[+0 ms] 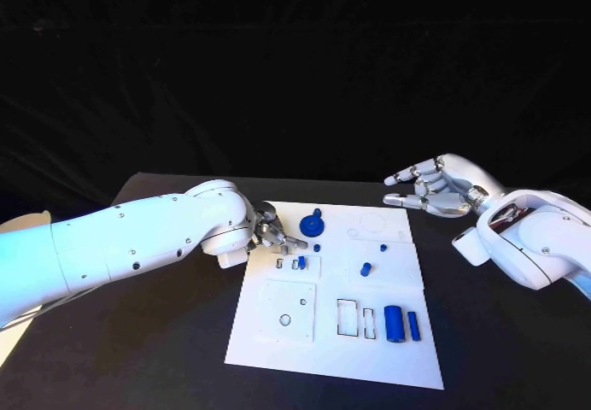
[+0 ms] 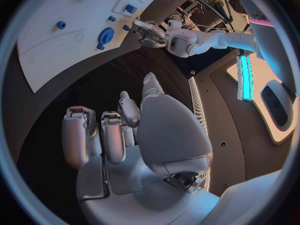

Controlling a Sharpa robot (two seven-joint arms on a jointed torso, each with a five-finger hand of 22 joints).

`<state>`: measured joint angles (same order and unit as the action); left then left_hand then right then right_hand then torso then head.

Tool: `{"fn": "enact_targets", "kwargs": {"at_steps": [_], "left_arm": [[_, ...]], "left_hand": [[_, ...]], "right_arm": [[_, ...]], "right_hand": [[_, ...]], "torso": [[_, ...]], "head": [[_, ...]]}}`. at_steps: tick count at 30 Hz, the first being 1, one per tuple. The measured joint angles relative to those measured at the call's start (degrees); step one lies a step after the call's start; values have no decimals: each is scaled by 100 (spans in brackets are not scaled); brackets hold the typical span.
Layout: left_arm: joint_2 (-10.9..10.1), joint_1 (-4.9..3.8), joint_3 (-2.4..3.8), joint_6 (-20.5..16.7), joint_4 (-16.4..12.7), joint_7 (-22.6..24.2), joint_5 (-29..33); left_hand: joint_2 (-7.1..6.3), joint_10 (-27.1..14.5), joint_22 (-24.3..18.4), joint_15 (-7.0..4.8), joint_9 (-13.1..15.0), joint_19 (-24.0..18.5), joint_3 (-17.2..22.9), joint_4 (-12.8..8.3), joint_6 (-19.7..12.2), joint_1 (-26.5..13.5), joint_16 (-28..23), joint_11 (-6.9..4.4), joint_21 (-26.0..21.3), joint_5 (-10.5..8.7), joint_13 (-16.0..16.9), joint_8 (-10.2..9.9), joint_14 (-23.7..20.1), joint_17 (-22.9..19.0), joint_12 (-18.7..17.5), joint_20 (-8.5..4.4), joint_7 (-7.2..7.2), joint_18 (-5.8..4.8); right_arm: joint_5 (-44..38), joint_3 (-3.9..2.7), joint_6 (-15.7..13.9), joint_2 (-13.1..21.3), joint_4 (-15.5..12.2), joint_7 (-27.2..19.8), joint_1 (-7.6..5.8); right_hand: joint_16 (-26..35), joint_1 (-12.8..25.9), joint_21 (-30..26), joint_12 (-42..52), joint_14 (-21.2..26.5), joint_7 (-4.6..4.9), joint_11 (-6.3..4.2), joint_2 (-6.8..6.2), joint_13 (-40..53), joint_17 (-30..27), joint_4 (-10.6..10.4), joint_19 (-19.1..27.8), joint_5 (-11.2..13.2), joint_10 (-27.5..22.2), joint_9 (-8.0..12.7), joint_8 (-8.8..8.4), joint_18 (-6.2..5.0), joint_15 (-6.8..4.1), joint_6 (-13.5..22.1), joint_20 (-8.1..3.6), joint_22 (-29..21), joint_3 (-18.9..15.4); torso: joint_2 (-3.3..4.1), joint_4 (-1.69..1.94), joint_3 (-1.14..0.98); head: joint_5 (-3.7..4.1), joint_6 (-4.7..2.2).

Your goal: Assemble the parts on the task board

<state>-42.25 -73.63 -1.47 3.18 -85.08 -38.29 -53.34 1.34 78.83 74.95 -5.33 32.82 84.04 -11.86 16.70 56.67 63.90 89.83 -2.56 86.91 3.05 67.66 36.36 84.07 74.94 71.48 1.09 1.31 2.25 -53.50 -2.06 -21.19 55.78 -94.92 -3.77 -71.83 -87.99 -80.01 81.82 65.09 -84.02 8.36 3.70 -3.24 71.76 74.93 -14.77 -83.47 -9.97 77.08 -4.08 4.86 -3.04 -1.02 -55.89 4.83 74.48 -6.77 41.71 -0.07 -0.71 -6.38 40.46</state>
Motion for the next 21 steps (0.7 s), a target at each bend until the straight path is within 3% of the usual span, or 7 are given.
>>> {"fn": "enact_targets", "kwargs": {"at_steps": [9,21], "left_arm": [[271,-9,-21,389,194,-112,-249],[397,-11,-27,600,226,-149,-344]], "left_hand": [[23,0,-1,0,88,10,-41,-2,-18,-23,0,0,29,0,36,42,0,-1,33,-9,0,0],[45,20,-2,0,160,9,-41,-1,-60,-1,0,-20,29,0,63,80,0,-1,40,-9,-1,0]], "right_arm": [[26,3,-11,-27,39,19,0],[27,7,-11,-81,111,58,0]], "right_hand": [[22,0,-22,-25,0,0,-21,0,-21,0,16,0,-35,-21,0,0,0,0,0,0,-24,-17],[44,0,-44,-25,0,0,-21,0,-39,-1,32,0,-112,-21,1,0,0,0,0,0,-38,-33]], "torso": [[11,2,2],[16,8,3]], "head": [[-3,30],[9,55]]}}
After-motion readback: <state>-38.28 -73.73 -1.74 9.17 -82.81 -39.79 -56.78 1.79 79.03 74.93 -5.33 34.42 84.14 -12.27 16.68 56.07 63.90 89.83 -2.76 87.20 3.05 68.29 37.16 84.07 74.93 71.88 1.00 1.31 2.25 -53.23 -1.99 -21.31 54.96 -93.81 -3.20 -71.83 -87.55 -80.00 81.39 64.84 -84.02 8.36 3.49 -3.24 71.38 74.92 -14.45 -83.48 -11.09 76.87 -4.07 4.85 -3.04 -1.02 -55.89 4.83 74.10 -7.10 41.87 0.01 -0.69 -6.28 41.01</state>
